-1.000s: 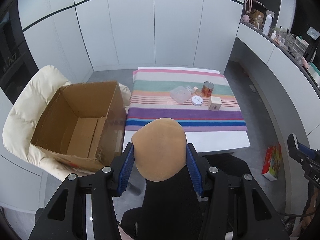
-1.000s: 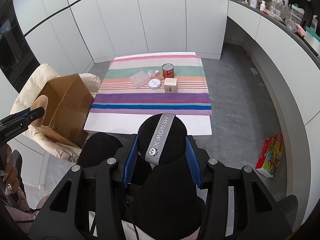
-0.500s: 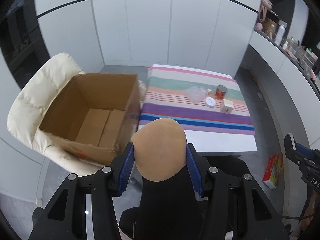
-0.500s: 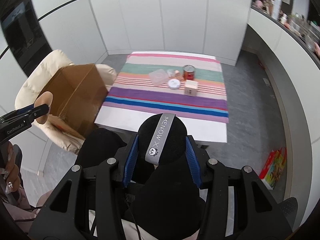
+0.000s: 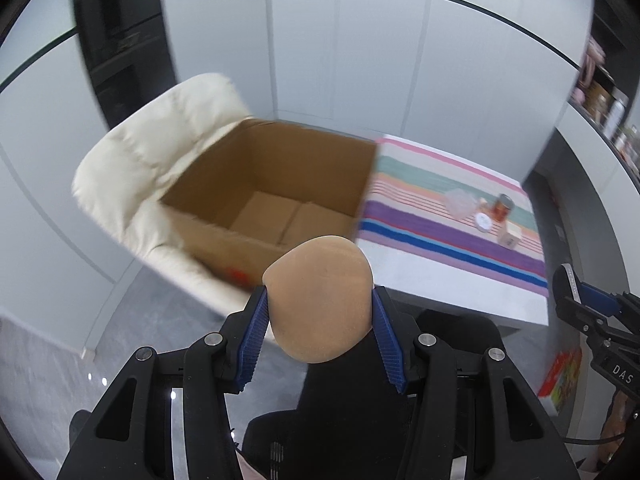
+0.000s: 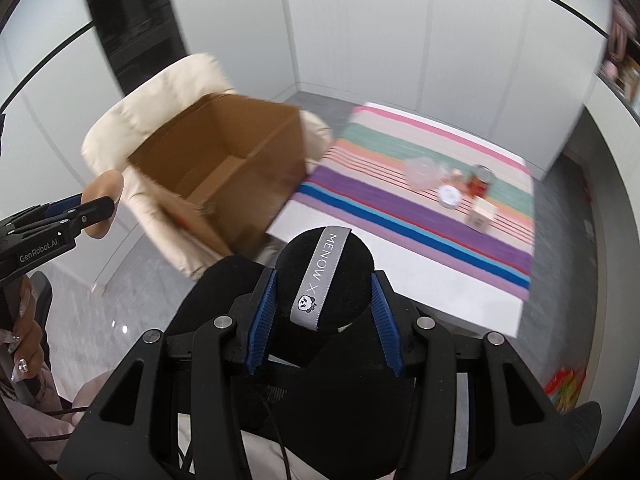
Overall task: Organize objects
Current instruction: 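Carry both held puffs over the open cardboard box on the armchair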
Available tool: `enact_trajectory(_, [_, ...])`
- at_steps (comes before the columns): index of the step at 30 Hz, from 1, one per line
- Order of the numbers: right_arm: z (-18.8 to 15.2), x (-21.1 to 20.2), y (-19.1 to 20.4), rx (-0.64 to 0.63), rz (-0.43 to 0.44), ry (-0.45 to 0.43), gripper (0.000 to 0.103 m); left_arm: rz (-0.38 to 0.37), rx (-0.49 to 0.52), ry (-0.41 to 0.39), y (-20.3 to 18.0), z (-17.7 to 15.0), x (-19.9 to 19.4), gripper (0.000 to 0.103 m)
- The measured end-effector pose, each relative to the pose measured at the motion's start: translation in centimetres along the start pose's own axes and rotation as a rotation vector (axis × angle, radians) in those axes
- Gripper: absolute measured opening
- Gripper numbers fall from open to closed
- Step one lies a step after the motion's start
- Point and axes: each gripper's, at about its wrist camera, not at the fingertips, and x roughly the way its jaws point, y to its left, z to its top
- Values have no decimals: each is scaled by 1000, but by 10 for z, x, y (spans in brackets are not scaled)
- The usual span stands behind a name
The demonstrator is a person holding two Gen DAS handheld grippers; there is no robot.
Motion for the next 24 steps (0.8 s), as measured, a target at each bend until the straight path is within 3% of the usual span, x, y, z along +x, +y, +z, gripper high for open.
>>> enact_trajectory(7, [6, 14, 44, -93, 68, 0, 49, 42, -78, 2, 38, -6, -3, 52])
enact_trajectory(24, [19, 36, 34, -58, 87, 16, 49, 6, -88, 23, 25, 3, 18, 52])
